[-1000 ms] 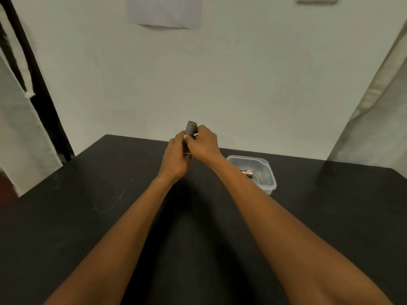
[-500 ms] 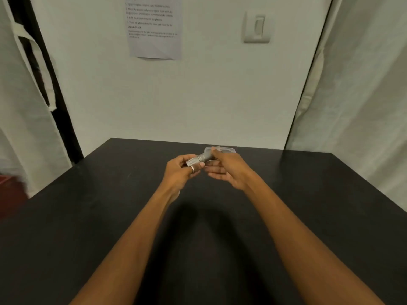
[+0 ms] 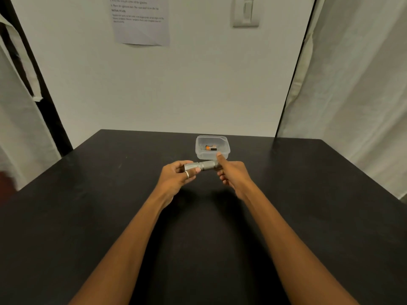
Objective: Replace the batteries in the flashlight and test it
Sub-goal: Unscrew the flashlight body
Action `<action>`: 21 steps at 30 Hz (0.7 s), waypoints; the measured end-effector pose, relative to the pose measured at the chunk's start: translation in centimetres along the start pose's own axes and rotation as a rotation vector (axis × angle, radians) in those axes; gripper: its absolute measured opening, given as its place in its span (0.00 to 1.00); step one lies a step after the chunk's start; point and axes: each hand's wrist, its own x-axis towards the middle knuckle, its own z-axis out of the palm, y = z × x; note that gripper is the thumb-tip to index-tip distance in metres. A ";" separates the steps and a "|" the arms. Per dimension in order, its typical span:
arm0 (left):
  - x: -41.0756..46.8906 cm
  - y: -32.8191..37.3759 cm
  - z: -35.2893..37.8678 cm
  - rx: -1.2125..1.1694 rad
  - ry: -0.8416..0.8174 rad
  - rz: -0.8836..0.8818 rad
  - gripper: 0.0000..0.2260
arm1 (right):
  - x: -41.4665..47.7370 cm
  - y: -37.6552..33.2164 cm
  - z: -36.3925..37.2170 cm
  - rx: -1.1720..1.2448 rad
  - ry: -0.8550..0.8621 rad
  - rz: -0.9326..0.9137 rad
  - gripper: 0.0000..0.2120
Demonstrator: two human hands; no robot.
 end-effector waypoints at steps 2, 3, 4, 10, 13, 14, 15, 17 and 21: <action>0.4 0.0 -0.1 -0.016 0.011 0.007 0.15 | 0.6 0.3 0.1 -0.030 0.007 -0.021 0.22; 0.7 -0.1 0.0 -0.018 0.020 0.007 0.14 | 0.9 0.4 0.1 -0.034 0.006 -0.030 0.23; 0.8 -0.2 0.1 -0.018 0.032 0.002 0.14 | 1.1 0.6 0.1 -0.033 0.005 -0.040 0.23; 2.2 -0.6 0.5 0.014 0.072 -0.033 0.15 | 2.1 2.0 0.1 0.019 0.005 -0.091 0.23; 2.6 -1.0 0.5 0.025 0.069 -0.042 0.15 | 2.5 2.3 0.2 0.028 0.007 -0.103 0.21; 2.7 -1.1 0.5 0.025 0.070 -0.043 0.15 | 2.5 2.4 0.2 0.023 0.009 -0.108 0.21; 2.8 -1.2 0.5 0.026 0.068 -0.043 0.15 | 2.6 2.4 0.2 0.020 0.010 -0.112 0.21; 3.0 -1.3 0.5 0.038 0.057 -0.051 0.16 | 2.8 2.5 0.3 0.027 0.017 -0.121 0.20; 3.1 -1.4 0.4 0.083 0.044 -0.064 0.16 | 2.9 2.8 0.2 0.049 0.032 -0.132 0.18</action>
